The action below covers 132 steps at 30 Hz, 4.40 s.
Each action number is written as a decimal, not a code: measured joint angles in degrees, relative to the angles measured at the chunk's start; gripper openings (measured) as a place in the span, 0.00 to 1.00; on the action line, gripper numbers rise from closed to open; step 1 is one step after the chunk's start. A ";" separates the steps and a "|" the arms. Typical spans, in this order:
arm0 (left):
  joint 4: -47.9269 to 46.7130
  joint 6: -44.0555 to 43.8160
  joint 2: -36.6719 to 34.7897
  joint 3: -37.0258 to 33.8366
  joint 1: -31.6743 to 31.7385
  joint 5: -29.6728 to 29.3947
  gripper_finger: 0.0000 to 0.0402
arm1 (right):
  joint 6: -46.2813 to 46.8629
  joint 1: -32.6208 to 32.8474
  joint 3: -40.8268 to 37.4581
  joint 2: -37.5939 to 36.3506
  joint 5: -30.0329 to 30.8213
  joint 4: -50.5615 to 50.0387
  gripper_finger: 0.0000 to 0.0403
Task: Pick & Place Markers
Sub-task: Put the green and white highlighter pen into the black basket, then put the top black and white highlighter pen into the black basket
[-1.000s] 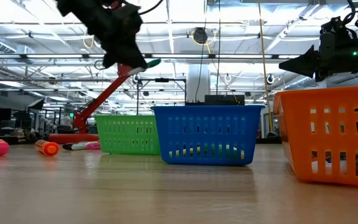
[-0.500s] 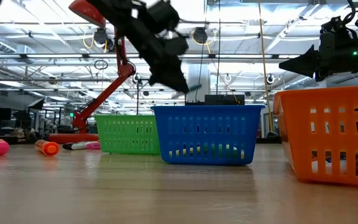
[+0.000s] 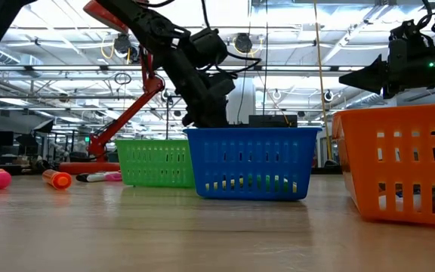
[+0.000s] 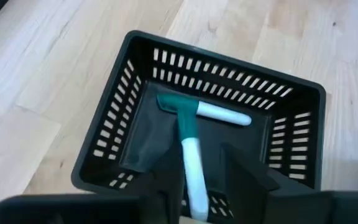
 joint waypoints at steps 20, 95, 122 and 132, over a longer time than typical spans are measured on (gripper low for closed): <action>-31.00 -8.71 -16.99 -7.68 -1.31 -14.54 0.45 | -0.01 0.00 0.00 -0.02 0.01 0.00 0.00; -14.85 -33.84 -22.96 -36.54 0.81 -10.43 0.09 | 0.00 0.02 -0.02 -0.02 0.00 0.00 0.00; 13.64 -16.69 -25.14 -21.35 -4.04 -3.02 0.09 | -0.02 0.00 -0.02 -0.02 0.00 0.00 0.00; 4.86 -11.85 -7.55 -6.00 -2.72 -2.94 0.09 | 0.01 0.02 -0.02 -0.02 0.00 0.00 0.00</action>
